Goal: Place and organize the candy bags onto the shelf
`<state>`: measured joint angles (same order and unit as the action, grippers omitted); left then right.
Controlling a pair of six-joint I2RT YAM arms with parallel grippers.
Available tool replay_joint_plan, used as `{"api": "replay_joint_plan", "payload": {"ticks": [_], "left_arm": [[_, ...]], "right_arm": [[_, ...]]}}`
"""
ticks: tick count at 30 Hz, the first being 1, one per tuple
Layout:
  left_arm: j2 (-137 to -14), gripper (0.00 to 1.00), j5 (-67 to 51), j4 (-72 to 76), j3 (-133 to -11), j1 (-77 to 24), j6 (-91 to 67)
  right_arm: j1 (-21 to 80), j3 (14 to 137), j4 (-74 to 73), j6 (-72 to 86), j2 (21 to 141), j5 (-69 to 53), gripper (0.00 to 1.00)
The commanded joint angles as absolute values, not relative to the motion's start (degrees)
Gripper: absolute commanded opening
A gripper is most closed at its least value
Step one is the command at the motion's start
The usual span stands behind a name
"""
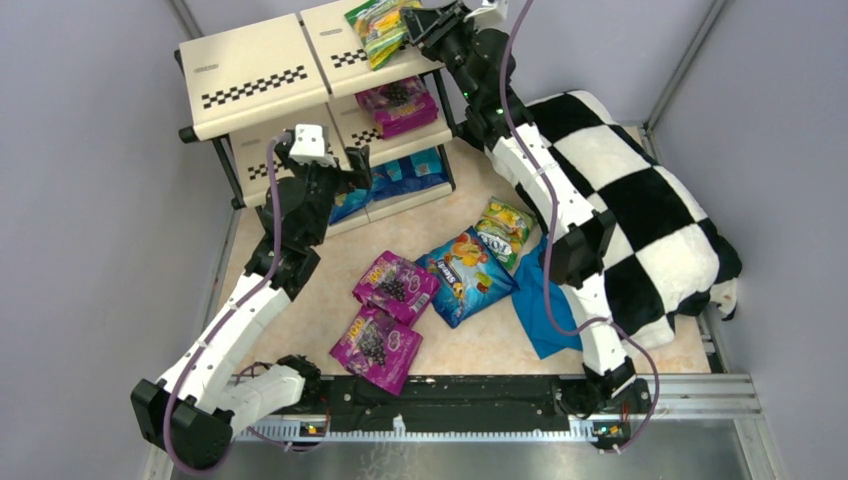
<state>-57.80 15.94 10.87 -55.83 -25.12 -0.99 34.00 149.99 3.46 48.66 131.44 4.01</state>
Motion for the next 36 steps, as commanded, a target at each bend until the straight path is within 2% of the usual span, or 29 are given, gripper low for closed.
{"api": "replay_joint_plan", "payload": {"ticks": [1, 3, 8, 13, 17, 21, 29, 36], "left_arm": [[-57.93, 0.98, 15.13, 12.27, -58.10, -24.80, -2.26], [-57.98, 0.98, 14.99, 12.20, -58.08, -24.71, -2.27], [-57.77, 0.98, 13.78, 12.03, -58.14, -23.73, -3.29], [-58.07, 0.97, 12.56, 12.00, -58.10, -22.88, -4.36], [-58.18, 0.97, 12.17, 11.86, -58.18, -22.66, -4.70], [-58.02, 0.97, 12.47, 11.79, -58.18, -22.63, -4.50], [-58.25, 0.97, 12.15, 11.82, -58.18, -22.59, -4.62], [-58.43, 0.97, 11.80, 11.86, -58.18, -22.59, -4.83]], "right_arm": [[34.10, 149.09, 2.57, 44.06, 130.47, 6.16, 0.33], [33.65, 149.38, 0.73, 42.74, 129.86, 7.77, 0.42], [31.60, 149.33, -3.20, 41.71, 127.84, 8.12, 0.57], [31.24, 149.26, -5.23, 41.29, 126.16, 6.20, 0.66], [31.32, 148.98, -6.35, 40.89, 126.46, 5.80, 0.62], [31.78, 149.37, -3.87, 38.24, 127.60, 1.62, 0.41], [34.01, 149.85, -3.24, 29.65, 127.91, 3.18, 0.39], [34.70, 149.97, -1.53, 23.43, 128.85, -2.08, 0.33]]}}
